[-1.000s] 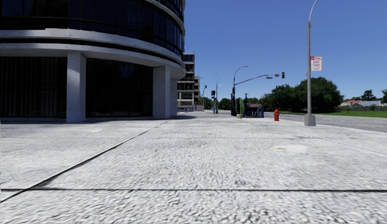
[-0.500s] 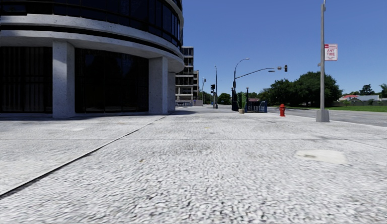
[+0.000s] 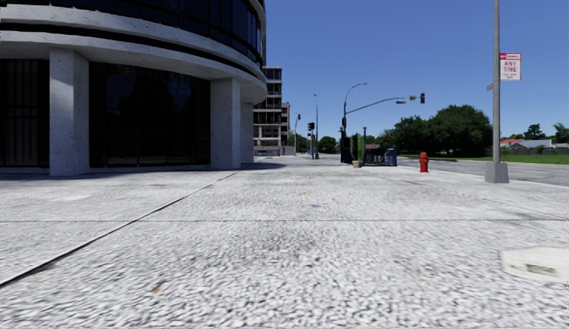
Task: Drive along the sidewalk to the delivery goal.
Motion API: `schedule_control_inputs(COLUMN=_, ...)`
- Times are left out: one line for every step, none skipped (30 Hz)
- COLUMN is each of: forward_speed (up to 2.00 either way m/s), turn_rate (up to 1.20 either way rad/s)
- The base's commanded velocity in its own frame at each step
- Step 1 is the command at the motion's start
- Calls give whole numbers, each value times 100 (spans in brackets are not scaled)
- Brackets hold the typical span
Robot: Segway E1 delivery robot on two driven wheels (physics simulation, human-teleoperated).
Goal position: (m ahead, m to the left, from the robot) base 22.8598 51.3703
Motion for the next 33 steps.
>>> schedule_control_inputs(forward_speed=200, turn_rate=0)
schedule_control_inputs(forward_speed=200, turn_rate=0)
schedule_control_inputs(forward_speed=200, turn_rate=0)
schedule_control_inputs(forward_speed=200, turn_rate=0)
schedule_control_inputs(forward_speed=200, turn_rate=0)
schedule_control_inputs(forward_speed=200, turn_rate=0)
schedule_control_inputs(forward_speed=200, turn_rate=0)
schedule_control_inputs(forward_speed=200, turn_rate=0)
schedule_control_inputs(forward_speed=200, turn_rate=0)
schedule_control_inputs(forward_speed=200, turn_rate=0)
schedule_control_inputs(forward_speed=200, turn_rate=0)
schedule_control_inputs(forward_speed=200, turn_rate=0)
schedule_control_inputs(forward_speed=200, turn_rate=0)
schedule_control_inputs(forward_speed=200, turn_rate=0)
schedule_control_inputs(forward_speed=200, turn_rate=0)
schedule_control_inputs(forward_speed=200, turn_rate=0)
schedule_control_inputs(forward_speed=200, turn_rate=0)
schedule_control_inputs(forward_speed=200, turn_rate=0)
schedule_control_inputs(forward_speed=200, turn_rate=0)
schedule_control_inputs(forward_speed=200, turn_rate=0)
schedule_control_inputs(forward_speed=200, turn_rate=0)
schedule_control_inputs(forward_speed=200, turn_rate=0)
schedule_control_inputs(forward_speed=200, turn_rate=0)
schedule_control_inputs(forward_speed=200, turn_rate=-8)
schedule_control_inputs(forward_speed=200, turn_rate=-11)
schedule_control_inputs(forward_speed=200, turn_rate=-11)
schedule_control_inputs(forward_speed=200, turn_rate=-12)
schedule_control_inputs(forward_speed=200, turn_rate=-12)
schedule_control_inputs(forward_speed=200, turn_rate=-12)
schedule_control_inputs(forward_speed=200, turn_rate=-12)
schedule_control_inputs(forward_speed=200, turn_rate=-6)
schedule_control_inputs(forward_speed=200, turn_rate=0)
schedule_control_inputs(forward_speed=200, turn_rate=0)
